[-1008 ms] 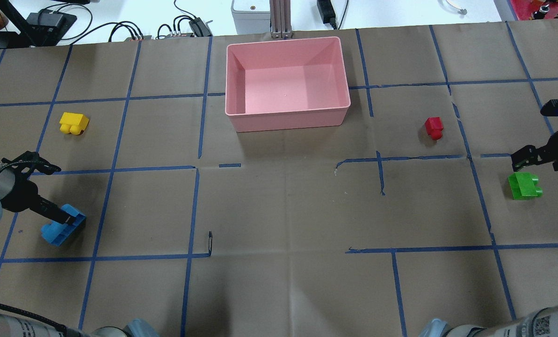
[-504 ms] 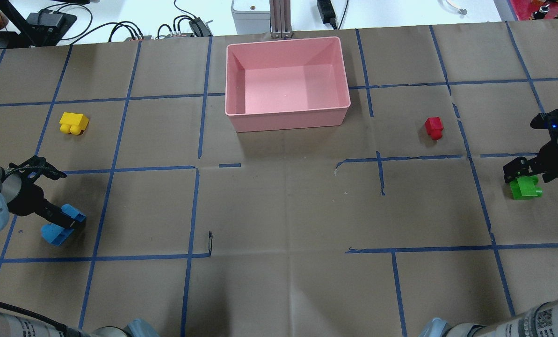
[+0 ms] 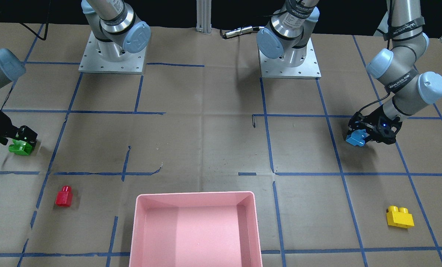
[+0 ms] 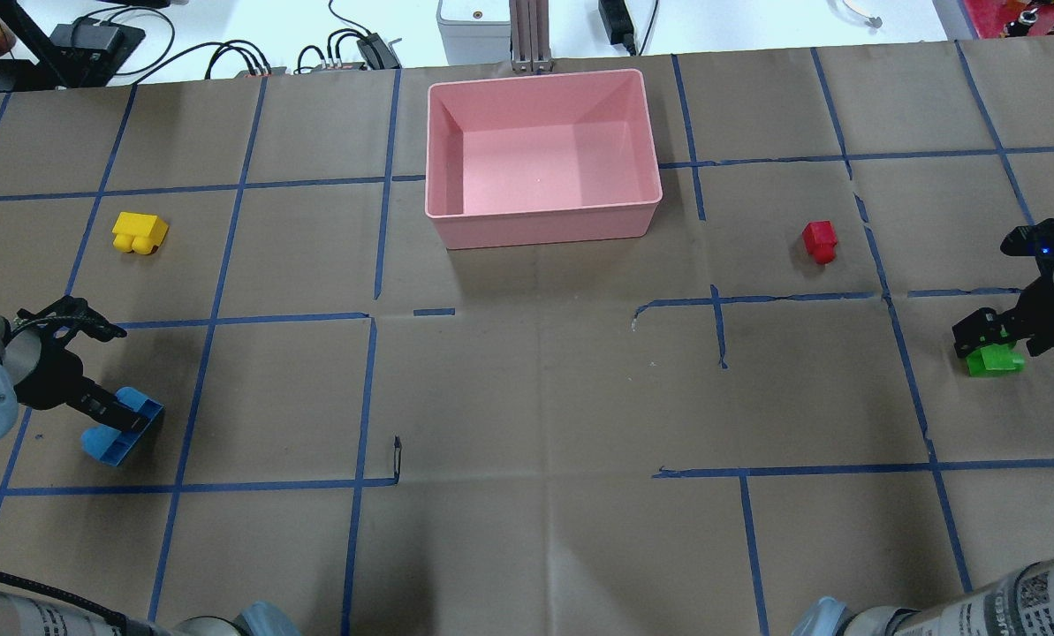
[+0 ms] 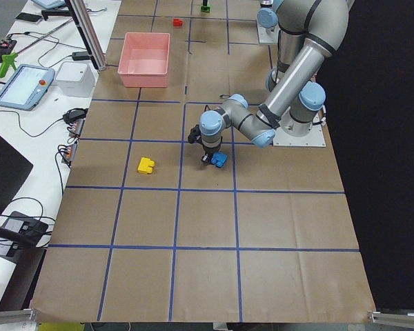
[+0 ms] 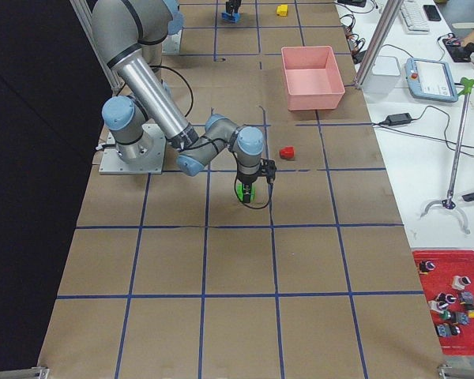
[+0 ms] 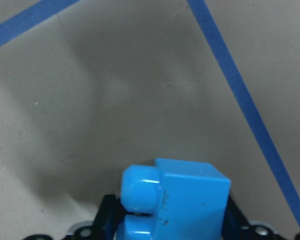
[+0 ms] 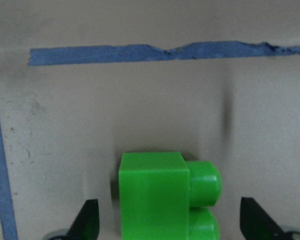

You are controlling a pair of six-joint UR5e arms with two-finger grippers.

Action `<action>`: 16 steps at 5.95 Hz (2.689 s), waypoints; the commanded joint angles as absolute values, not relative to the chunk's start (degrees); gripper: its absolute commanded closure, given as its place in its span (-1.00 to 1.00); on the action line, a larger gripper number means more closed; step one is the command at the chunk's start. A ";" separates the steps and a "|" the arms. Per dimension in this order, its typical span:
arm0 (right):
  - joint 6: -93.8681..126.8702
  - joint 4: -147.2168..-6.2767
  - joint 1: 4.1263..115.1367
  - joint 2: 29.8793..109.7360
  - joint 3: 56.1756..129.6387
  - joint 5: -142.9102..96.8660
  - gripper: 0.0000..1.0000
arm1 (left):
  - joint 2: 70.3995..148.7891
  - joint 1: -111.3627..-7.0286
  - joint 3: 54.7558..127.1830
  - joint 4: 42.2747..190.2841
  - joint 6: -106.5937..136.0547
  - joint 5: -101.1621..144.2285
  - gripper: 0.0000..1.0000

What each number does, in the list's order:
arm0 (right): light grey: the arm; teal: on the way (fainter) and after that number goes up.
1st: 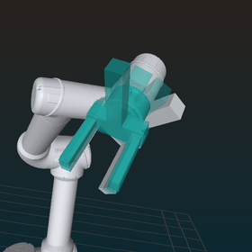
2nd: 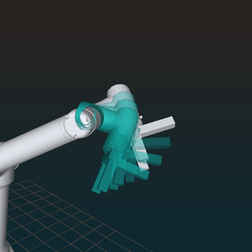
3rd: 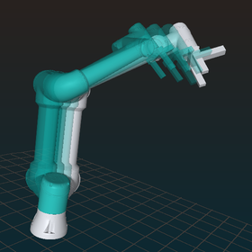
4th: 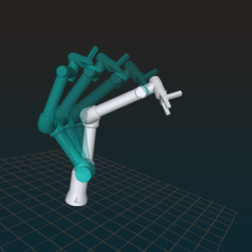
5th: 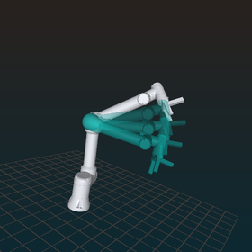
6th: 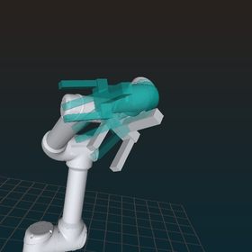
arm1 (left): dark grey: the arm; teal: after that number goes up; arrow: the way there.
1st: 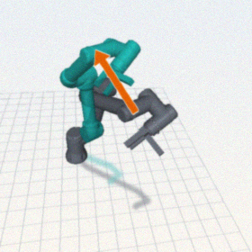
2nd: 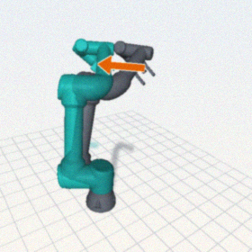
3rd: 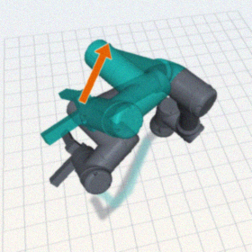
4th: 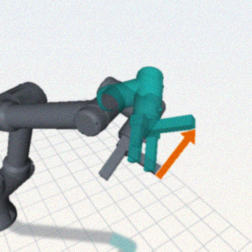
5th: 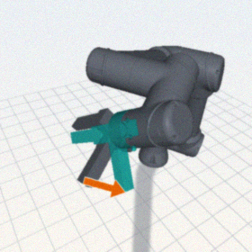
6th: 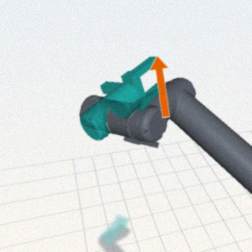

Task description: Put all blocks into box

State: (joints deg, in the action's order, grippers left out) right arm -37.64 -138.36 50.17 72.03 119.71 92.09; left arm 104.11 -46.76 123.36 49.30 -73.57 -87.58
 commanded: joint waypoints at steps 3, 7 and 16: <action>-37.26 -137.72 50.01 72.68 119.27 91.59 0.90 | 100.03 -51.74 104.06 67.83 -58.27 -88.07 0.47; -36.83 -125.27 60.76 78.13 102.37 86.17 0.91 | 111.06 -62.89 73.61 91.23 -29.41 -87.02 0.47; 12.13 -133.60 99.23 51.24 70.75 72.95 -1.00 | 121.64 -86.12 59.24 91.15 4.03 -87.80 0.53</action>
State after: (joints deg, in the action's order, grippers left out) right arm 12.04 -133.77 99.02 51.20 70.92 72.73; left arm 121.36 -84.64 59.19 91.43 2.45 -87.80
